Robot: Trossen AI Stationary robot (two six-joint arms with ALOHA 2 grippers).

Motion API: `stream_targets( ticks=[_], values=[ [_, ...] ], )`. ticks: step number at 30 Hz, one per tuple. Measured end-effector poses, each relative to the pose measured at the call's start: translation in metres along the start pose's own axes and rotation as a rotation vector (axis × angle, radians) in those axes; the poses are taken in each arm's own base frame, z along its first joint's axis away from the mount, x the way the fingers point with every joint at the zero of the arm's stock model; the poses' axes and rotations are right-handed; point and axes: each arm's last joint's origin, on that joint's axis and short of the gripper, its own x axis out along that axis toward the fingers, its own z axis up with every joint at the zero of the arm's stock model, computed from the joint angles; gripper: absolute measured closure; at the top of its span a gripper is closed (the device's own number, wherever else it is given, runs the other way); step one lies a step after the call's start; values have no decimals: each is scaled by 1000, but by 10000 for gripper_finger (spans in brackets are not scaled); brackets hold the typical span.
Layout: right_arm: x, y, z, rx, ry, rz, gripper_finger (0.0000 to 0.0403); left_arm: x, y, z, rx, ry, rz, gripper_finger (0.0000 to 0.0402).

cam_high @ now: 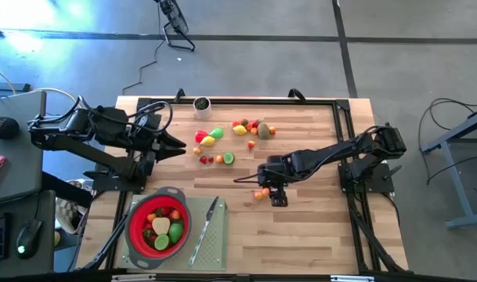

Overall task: Pick & Place Fruit
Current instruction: Put the pear into the red strainer bowl on the shelf

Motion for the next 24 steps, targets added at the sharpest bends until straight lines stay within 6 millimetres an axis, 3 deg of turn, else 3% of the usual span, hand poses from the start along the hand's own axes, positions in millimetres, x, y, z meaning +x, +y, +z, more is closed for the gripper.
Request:
stream_targets(
  ticks=[15, 24],
  values=[
    [45, 6, 3, -29, 49, -3, 145, 0, 0, -1, 1, 6, 3, 302],
    [54, 4, 2, -43, 66, -43, 145, 0, 2, -3, 6, 31, 16, 302]
  ],
)
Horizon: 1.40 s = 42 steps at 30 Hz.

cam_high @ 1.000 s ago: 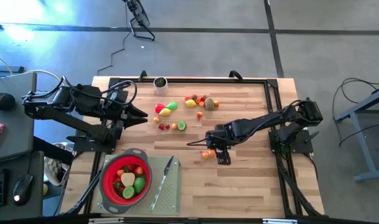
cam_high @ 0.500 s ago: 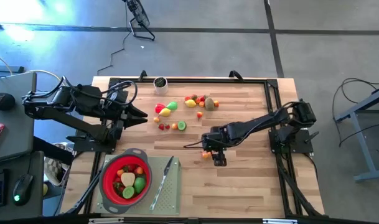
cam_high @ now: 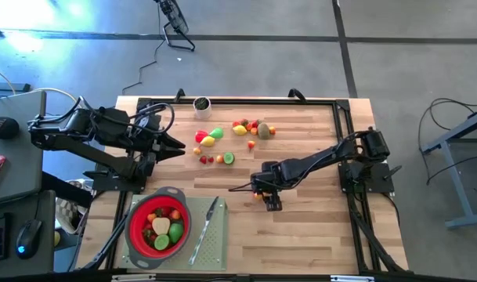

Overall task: Pick & Place Fruit
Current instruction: Put the pear into the red strainer bowl on the shelf

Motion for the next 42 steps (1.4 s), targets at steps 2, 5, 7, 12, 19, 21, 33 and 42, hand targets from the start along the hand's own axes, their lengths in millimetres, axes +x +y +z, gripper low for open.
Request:
stream_targets(
  ticks=[2, 5, 7, 12, 19, 21, 33, 42],
  values=[
    [0, -1, 0, 2, 4, -1, 145, 0, 0, 0, 0, 0, 0, 302],
    [3, -1, -2, -11, -3, 8, 145, 0, 0, 0, 0, 0, 0, 302],
    [7, -1, -7, -14, -1, 12, 145, 0, 0, 0, 0, 0, 0, 302],
    [12, 1, -14, -21, 17, 14, 145, 0, 0, 0, -1, 0, 0, 302],
    [12, 2, -10, -24, -21, 16, 145, 0, 0, 0, 0, 0, 0, 302],
    [12, 2, -10, -24, -29, 17, 145, 0, 0, 0, 0, 0, 0, 302],
    [12, 1, -10, -21, -26, 16, 224, 0, 0, 0, -1, -1, 0, 302],
    [7, 1, -11, 2, -24, 21, 276, 0, 0, 0, -7, -1, -1, 302]
  ],
)
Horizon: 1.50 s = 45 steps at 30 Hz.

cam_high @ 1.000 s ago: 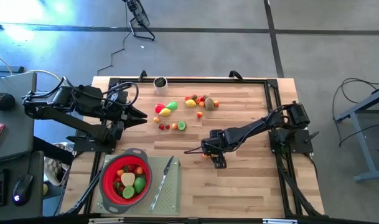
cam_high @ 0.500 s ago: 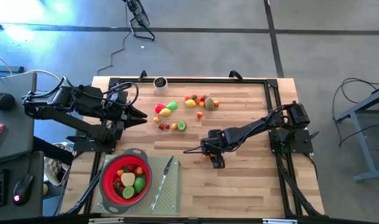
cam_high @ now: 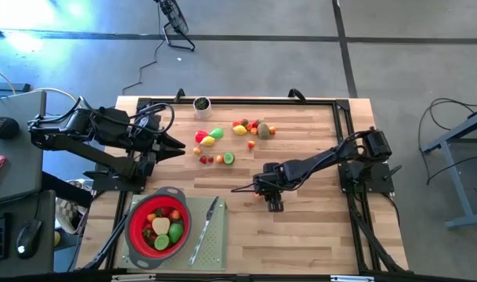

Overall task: Pick & Place Fruit
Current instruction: Put the pear into the red strainer bowl on the shelf

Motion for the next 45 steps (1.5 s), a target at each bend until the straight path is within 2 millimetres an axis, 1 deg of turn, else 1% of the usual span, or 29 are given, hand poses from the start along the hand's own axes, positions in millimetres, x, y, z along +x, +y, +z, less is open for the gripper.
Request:
stream_targets(
  ticks=[4, 9, 16, 20, 22, 26, 29, 31, 35, 39, 43, 45],
  values=[
    [-11, 0, 0, 2, -12, 2, 268, 0, 0, 0, -1, -1, 0, 302],
    [-39, 0, 6, 30, -84, 20, 274, 0, 0, 0, -2, -1, 0, 302],
    [-100, -2, 16, 87, -294, 19, 271, 0, 0, 1, 3, -7, -4, 302],
    [-142, -5, 21, 122, -482, 32, 274, 0, -1, 1, 3, -12, -6, 302],
    [-164, -6, 23, 145, -604, 46, 276, 0, -1, 1, 5, -13, -3, 302],
    [-202, -10, 23, 187, -829, 91, 275, 6, -1, 1, 8, -11, 18, 302],
    [-229, -12, 22, 204, -992, 124, 276, 16, -3, 1, 21, 4, 29, 302],
    [-244, -14, 19, 207, -1079, 138, 277, 27, -6, 3, 62, 1, 28, 302],
    [-265, -14, 18, 229, -1228, 184, 275, 50, -15, 10, 172, -63, 1, 302],
    [-275, -14, 18, 243, -1303, 225, 278, 74, -24, 18, 302, -144, -22, 302],
    [-277, -11, 19, 248, -1321, 278, 277, 98, -30, 22, 406, -205, -30, 302],
    [-276, -9, 19, 257, -1319, 294, 276, 110, -34, 25, 427, -251, -38, 302]
  ],
)
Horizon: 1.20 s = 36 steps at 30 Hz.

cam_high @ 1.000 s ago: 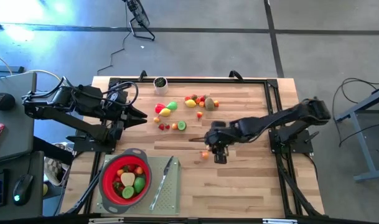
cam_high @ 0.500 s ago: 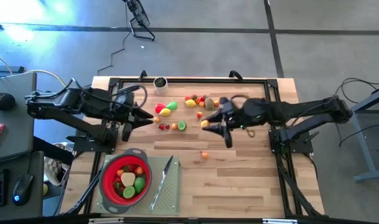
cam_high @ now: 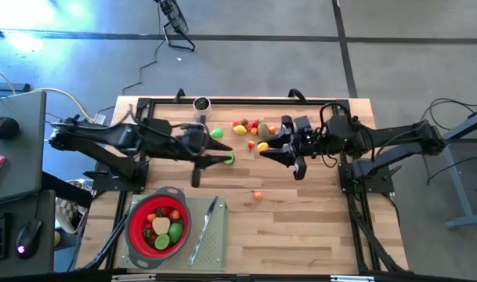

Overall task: Pick & Place Fruit
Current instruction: Put the pear into the red strainer bowl on the shelf

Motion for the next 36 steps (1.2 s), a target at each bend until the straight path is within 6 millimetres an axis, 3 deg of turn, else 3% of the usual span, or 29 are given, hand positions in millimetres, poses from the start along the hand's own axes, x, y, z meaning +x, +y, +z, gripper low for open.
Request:
stream_targets(
  ticks=[8, 16, 21, 27, 36],
  values=[
    [1, 7, -3, 9, 16, 50, 276, 44, -9, -8, 80, -90, 8, 302],
    [1, 9, -4, 18, 17, 50, 276, 67, -13, -16, 54, -129, 9, 302],
    [1, 8, -3, 30, 3, 20, 275, 70, -12, -17, 74, -146, -5, 300],
    [1, 8, -3, 28, -6, 23, 276, 72, 5, -15, -52, -156, 29, 278],
    [1, 7, -4, 24, 1, -1, 277, 72, 4, -16, -54, -152, 22, 274]
  ],
)
